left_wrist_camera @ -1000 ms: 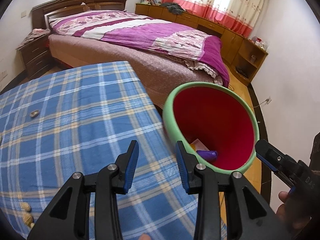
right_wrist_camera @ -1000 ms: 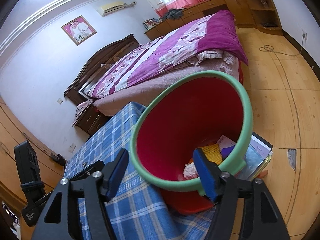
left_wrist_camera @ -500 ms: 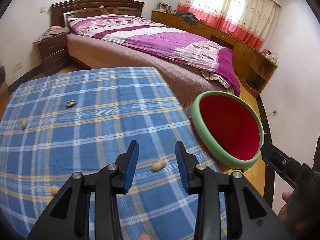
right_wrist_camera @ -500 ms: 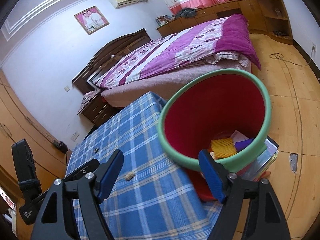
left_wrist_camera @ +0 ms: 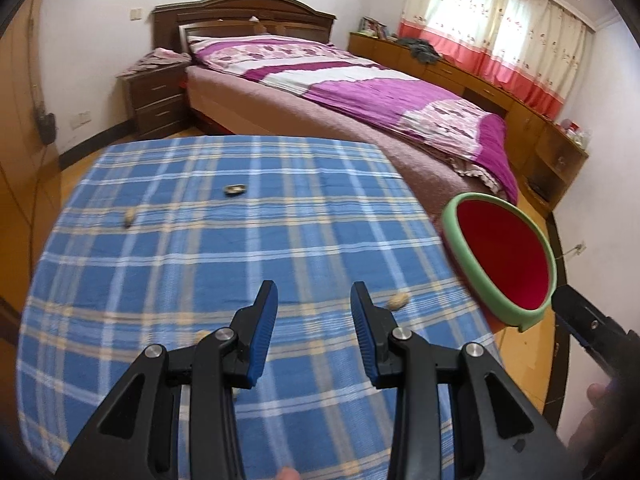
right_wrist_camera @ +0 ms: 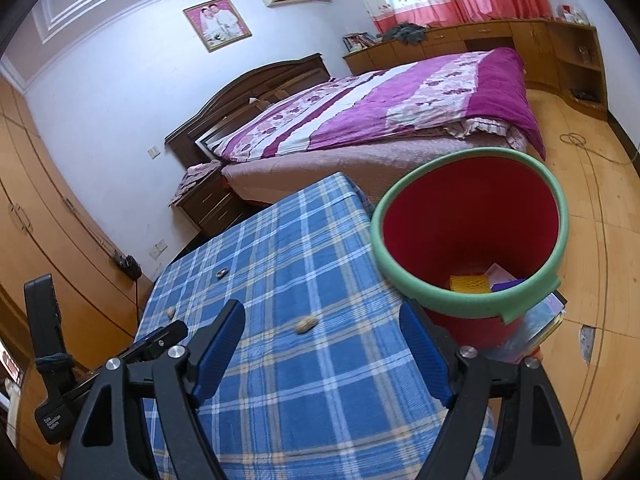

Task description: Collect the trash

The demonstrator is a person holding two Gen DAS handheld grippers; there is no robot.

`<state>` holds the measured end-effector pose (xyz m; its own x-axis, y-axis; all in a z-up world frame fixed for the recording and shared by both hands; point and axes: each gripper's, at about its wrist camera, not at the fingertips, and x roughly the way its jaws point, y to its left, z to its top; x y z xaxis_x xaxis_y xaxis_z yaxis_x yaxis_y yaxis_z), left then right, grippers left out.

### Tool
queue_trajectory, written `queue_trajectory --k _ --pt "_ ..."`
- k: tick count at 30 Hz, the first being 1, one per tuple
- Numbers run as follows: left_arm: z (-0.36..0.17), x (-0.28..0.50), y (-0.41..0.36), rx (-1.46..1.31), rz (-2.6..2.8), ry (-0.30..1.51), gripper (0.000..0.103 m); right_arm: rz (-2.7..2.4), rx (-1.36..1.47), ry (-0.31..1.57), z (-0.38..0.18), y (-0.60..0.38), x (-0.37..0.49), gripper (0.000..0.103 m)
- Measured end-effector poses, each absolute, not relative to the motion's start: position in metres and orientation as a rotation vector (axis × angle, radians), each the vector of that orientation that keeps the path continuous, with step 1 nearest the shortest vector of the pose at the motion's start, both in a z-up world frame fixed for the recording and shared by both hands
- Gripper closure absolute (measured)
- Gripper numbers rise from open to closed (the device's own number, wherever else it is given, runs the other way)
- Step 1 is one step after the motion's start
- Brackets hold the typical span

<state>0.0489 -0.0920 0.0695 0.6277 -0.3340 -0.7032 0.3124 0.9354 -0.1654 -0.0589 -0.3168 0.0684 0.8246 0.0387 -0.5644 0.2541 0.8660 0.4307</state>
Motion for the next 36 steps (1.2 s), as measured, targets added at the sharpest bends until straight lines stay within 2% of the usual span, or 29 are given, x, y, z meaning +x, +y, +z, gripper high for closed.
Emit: queue_trajectory --k 15,36 --pt "0.075 0.021 -0.048 -0.025 -0.267 0.737 0.065 -0.105 0.412 0.588 0.071 -0.266 -0.069 0.021" --pt "0.088 0.009 -0.037 -0.023 -0.217 0.662 0.065 -0.089 0.390 0.581 0.076 -0.254 -0.077 0.021"
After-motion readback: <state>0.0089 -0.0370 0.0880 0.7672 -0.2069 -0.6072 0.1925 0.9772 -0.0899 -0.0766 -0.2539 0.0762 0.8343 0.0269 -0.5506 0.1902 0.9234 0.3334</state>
